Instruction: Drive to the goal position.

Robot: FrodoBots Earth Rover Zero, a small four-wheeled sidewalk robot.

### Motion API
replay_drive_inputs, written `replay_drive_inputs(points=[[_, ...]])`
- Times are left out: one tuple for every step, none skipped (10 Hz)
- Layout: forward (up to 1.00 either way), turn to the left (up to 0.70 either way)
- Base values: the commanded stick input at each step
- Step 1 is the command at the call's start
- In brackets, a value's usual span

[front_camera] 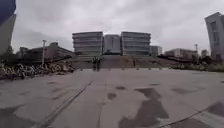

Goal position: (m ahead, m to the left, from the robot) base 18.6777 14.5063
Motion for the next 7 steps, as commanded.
replay_drive_inputs(points=[[0.70, 0.00], [0.70, 0.00], [0.70, 0.00], [0.70, 0.00], [0.70, 0.00], [0.70, 0.00], [0.70, 0.00]])
